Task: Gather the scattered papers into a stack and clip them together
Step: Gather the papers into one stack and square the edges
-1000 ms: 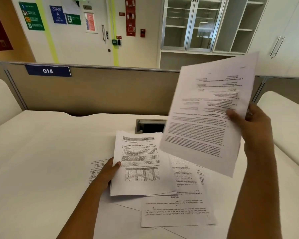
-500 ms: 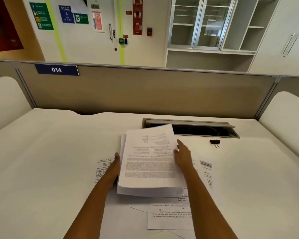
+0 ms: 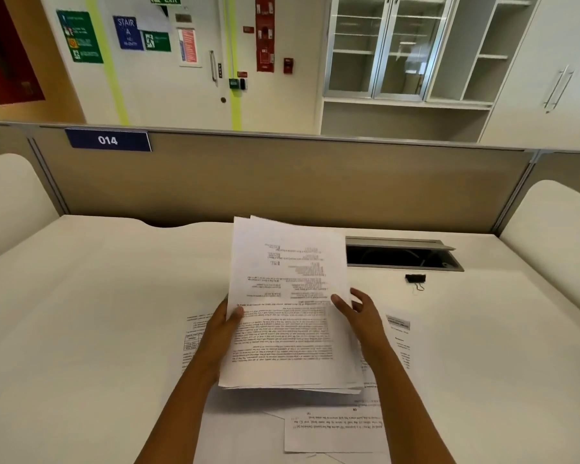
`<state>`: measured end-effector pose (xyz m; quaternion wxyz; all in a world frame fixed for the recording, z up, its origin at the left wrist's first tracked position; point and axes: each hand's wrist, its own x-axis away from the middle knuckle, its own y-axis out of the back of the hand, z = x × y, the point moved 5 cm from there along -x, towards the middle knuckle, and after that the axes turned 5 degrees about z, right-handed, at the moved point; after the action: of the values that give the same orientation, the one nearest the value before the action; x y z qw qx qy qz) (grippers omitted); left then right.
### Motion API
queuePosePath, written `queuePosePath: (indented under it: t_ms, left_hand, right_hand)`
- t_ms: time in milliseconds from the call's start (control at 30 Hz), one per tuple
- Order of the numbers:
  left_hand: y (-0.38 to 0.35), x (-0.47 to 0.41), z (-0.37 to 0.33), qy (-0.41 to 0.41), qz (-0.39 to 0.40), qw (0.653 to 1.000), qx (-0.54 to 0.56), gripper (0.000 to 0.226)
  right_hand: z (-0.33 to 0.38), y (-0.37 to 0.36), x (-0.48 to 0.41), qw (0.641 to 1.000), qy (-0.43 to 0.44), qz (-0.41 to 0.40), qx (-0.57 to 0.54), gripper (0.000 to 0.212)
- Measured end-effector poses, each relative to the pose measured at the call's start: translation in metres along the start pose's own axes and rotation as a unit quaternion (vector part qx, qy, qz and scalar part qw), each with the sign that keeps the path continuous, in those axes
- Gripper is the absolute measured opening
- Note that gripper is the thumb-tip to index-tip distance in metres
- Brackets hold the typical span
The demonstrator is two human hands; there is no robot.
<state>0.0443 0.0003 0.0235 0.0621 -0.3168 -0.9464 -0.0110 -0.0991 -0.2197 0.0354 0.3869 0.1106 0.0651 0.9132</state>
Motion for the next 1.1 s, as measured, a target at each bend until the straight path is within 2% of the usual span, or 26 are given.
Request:
queuePosePath:
  t_ms: [133, 200, 267, 400, 633, 667, 767, 800, 833, 933, 967, 1033, 1067, 1100]
  left_hand:
    - [-0.015, 0.006, -0.035, -0.097, -0.030, 0.995, 0.012, 0.030]
    - [-0.022, 0.008, -0.053, -0.147, -0.045, 0.988, 0.006, 0.028]
    - [-0.029, 0.012, -0.067, -0.173, -0.048, 0.984, -0.004, 0.029]
    - [-0.034, 0.017, -0.071, -0.173, -0.061, 0.983, -0.007, 0.047]
    - [-0.036, 0.016, -0.070, -0.162, -0.053, 0.985, 0.019, 0.028]
    - [-0.036, 0.016, -0.072, -0.169, -0.052, 0.984, 0.024, 0.032]
    - [-0.035, 0.017, -0.079, -0.193, -0.054, 0.980, 0.019, 0.086]
    - [-0.035, 0.017, -0.080, -0.190, -0.053, 0.980, 0.017, 0.094]
    - [-0.035, 0.017, -0.083, -0.187, -0.048, 0.981, 0.013, 0.093]
    - [-0.036, 0.018, -0.094, -0.186, -0.054, 0.981, 0.013, 0.060]
    - [-0.036, 0.019, -0.100, -0.196, -0.057, 0.979, 0.015, 0.060]
    - [-0.038, 0.025, -0.115, -0.217, -0.058, 0.974, 0.019, 0.078]
    - [-0.039, 0.029, -0.125, -0.228, -0.057, 0.971, 0.033, 0.079]
    - [-0.041, 0.033, -0.134, -0.238, -0.055, 0.968, 0.057, 0.072]
  right_hand:
    - [0.035, 0.006, 0.016, 0.993, 0.107, 0.013, -0.051, 0.050]
    - [0.054, 0.010, 0.022, 0.982, 0.151, 0.005, -0.116, 0.037]
    - [0.067, 0.013, 0.027, 0.972, 0.177, 0.013, -0.157, 0.034]
    - [0.068, 0.014, 0.032, 0.971, 0.179, 0.031, -0.158, 0.027]
    - [0.057, 0.010, 0.035, 0.980, 0.142, 0.043, -0.135, 0.020]
    - [0.060, 0.011, 0.036, 0.979, 0.146, 0.039, -0.139, 0.021]
    - [0.068, 0.014, 0.038, 0.976, 0.166, 0.034, -0.135, 0.027]
    - [0.070, 0.013, 0.039, 0.976, 0.170, 0.040, -0.127, 0.030]
    - [0.072, 0.012, 0.040, 0.977, 0.171, 0.046, -0.118, 0.032]
    - [0.081, 0.014, 0.044, 0.975, 0.184, 0.041, -0.120, 0.032]
    - [0.087, 0.015, 0.046, 0.972, 0.191, 0.037, -0.128, 0.031]
    - [0.104, 0.019, 0.053, 0.965, 0.213, 0.025, -0.150, 0.026]
    - [0.114, 0.020, 0.057, 0.960, 0.228, 0.020, -0.164, 0.026]
    - [0.124, 0.022, 0.063, 0.951, 0.251, 0.007, -0.179, 0.036]
